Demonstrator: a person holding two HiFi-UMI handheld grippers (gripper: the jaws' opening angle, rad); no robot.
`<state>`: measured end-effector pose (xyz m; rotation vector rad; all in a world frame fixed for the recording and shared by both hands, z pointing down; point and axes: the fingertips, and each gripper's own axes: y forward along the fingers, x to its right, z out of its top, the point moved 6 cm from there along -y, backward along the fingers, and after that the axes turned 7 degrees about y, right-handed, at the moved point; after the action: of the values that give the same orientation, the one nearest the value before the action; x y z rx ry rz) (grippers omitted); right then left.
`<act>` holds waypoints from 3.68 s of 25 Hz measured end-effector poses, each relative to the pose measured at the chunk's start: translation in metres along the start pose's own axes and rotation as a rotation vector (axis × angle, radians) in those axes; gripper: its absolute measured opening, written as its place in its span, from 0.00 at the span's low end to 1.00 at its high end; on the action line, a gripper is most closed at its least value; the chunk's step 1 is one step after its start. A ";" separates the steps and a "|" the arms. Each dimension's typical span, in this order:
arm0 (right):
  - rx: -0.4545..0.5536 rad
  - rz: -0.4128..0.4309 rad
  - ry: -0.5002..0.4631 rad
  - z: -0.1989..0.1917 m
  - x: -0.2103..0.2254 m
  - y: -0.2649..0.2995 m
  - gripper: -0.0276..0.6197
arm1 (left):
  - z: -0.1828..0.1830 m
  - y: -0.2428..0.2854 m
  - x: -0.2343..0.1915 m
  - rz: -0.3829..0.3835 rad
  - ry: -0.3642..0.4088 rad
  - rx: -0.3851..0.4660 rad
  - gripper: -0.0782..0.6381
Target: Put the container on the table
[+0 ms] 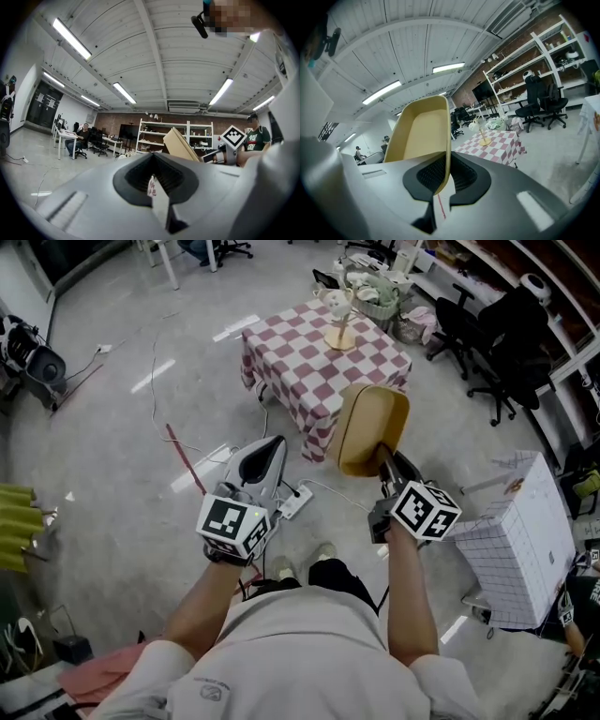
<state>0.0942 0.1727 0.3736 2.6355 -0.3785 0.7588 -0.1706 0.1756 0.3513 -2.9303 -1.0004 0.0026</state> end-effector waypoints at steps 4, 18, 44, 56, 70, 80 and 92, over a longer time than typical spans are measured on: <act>-0.011 -0.012 -0.002 0.002 0.011 0.006 0.08 | -0.006 0.014 0.005 -0.017 -0.002 -0.015 0.12; -0.075 0.036 -0.012 0.050 0.078 0.078 0.08 | -0.017 0.115 0.013 0.011 0.016 -0.043 0.12; -0.128 0.021 -0.009 0.083 0.107 0.166 0.08 | -0.026 0.203 -0.031 0.004 0.015 -0.050 0.12; -0.144 -0.028 -0.019 0.077 0.106 0.203 0.08 | -0.042 0.225 -0.064 -0.044 0.002 -0.049 0.12; -0.301 -0.003 -0.040 0.084 0.164 0.323 0.08 | -0.090 0.323 -0.109 0.023 -0.032 -0.136 0.12; -0.454 -0.014 -0.036 0.070 0.235 0.410 0.08 | -0.146 0.404 -0.129 0.063 -0.063 -0.227 0.12; -0.603 -0.060 -0.066 0.026 0.304 0.490 0.08 | -0.222 0.463 -0.149 0.110 -0.129 -0.339 0.12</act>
<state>0.1824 -0.3227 0.6562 2.0937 -0.4593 0.4463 -0.0022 -0.2903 0.5508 -3.3298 -0.9362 0.0287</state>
